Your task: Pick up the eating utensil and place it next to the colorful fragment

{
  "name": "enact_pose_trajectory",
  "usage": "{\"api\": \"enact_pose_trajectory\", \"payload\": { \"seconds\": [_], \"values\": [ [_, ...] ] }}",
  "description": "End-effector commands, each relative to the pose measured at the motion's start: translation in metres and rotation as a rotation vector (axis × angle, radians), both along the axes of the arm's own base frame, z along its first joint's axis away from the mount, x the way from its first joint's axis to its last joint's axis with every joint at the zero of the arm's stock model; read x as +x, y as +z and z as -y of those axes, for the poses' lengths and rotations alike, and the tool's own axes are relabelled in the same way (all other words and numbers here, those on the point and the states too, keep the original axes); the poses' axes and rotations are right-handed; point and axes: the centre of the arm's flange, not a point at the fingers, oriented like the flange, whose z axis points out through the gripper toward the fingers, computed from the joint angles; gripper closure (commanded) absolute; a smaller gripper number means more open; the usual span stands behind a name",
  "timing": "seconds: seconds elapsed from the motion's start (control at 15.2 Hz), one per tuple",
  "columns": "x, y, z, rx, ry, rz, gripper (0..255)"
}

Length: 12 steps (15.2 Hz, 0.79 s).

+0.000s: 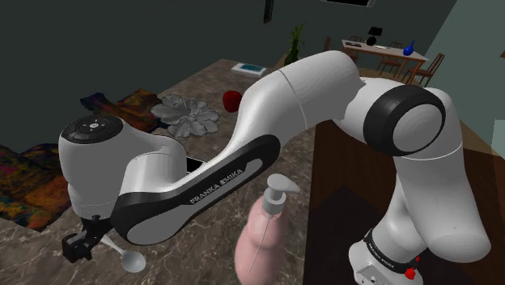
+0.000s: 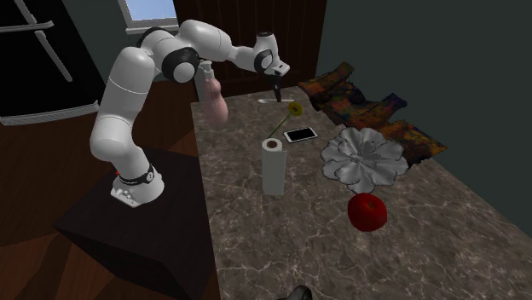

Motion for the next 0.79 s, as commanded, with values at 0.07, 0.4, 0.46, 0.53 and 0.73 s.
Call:
{"api": "enact_pose_trajectory", "payload": {
  "seconds": [0.07,0.4,0.46,0.53,0.73],
  "values": [
    [-0.002,0.013,0.003,0.0,0.0,0.0,0],
    [-0.008,0.048,0.01,0.0,0.0,0.0,0],
    [-0.008,0.048,0.01,0.0,0.0,0.0,0],
    [-0.008,0.048,0.01,0.0,0.0,0.0,0],
    [-0.008,0.048,0.01,0.0,0.0,0.0,0]
  ]
}}
